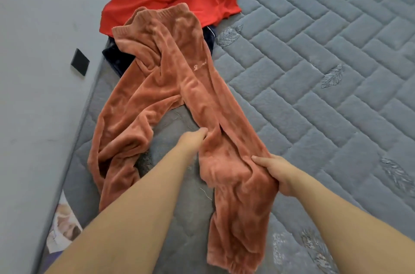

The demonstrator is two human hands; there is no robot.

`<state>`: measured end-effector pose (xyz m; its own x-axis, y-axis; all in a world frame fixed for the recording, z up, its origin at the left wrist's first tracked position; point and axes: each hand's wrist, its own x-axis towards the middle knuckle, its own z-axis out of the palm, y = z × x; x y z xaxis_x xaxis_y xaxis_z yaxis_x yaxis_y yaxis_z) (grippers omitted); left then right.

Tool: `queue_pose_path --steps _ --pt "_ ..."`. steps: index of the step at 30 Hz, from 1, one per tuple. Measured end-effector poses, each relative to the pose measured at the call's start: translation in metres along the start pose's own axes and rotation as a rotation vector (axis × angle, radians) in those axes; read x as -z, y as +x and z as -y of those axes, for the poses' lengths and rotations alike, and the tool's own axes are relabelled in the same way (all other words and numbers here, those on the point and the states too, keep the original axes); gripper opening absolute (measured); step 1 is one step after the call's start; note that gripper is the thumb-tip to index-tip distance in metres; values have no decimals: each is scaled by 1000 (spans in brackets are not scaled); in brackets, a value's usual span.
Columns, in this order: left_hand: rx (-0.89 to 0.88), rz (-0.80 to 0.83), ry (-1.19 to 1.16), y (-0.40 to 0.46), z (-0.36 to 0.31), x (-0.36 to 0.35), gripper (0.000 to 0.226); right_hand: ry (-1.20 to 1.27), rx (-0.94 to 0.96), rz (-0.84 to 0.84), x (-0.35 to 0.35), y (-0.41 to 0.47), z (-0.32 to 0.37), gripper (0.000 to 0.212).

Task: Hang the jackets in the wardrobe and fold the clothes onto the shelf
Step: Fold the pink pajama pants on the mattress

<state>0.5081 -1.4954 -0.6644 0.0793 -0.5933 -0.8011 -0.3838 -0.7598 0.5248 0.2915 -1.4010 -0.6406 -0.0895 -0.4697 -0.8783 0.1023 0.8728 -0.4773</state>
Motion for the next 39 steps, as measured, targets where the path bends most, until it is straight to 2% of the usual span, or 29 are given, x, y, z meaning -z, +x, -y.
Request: queue_pose_path --steps 2,4,7,9,11,13,14,15,17,19,21,23,25,27,29,31,32,34,36,39 --pt "30 44 -123 1 -6 -29 58 -30 -1 -17 40 -5 3 22" --pt "56 47 -108 -2 -8 -64 63 -49 20 -53 82 -9 5 23" --pt "92 70 -144 -11 -18 -119 40 -33 98 -141 139 -11 7 25" --pt "62 145 -368 -16 -33 -145 27 -4 159 -175 169 -5 3 31" --pt "-41 41 -620 -11 -46 -162 30 -27 136 -134 193 1 -8 45" --pt "-77 -215 -706 -1 -50 -168 35 -179 -14 -62 204 5 -31 55" --pt "-50 -278 -699 5 -46 -169 38 -265 -99 -16 204 7 -45 57" --pt "-4 -266 -678 7 -38 -170 43 -312 -148 31 200 9 -61 56" --pt "65 -115 -562 5 -18 -179 55 -286 -125 102 181 17 -89 53" --pt "34 -13 -411 5 -5 -188 44 -168 -47 138 159 19 -104 43" --pt "-8 -59 -335 5 -7 -194 24 -97 -58 127 155 17 -106 37" --pt "-16 -84 -386 4 -12 -200 26 -114 -179 154 177 9 -103 34" --pt "-2 -64 -413 -5 -15 -211 28 -269 -357 255 218 -1 -98 24" --pt "71 -86 -306 -16 -6 -226 28 -469 -512 307 258 -12 -90 21" --pt "168 -137 -174 -30 11 -236 33 -774 -551 211 285 -17 -81 44" --pt "252 -148 -45 -44 27 -236 38 -1130 -483 59 284 -25 -77 71" --pt "287 -141 2 -52 32 -232 41 -1202 -441 -5 275 -27 -76 79" --pt "266 -162 142 -61 37 -216 49 -1201 -334 -137 251 -27 -77 77" --pt "137 -233 417 -63 44 -190 49 -1208 -171 -259 216 -26 -74 69" --pt "70 -354 705 -65 58 -138 50 -1274 139 -309 149 -21 -60 69"
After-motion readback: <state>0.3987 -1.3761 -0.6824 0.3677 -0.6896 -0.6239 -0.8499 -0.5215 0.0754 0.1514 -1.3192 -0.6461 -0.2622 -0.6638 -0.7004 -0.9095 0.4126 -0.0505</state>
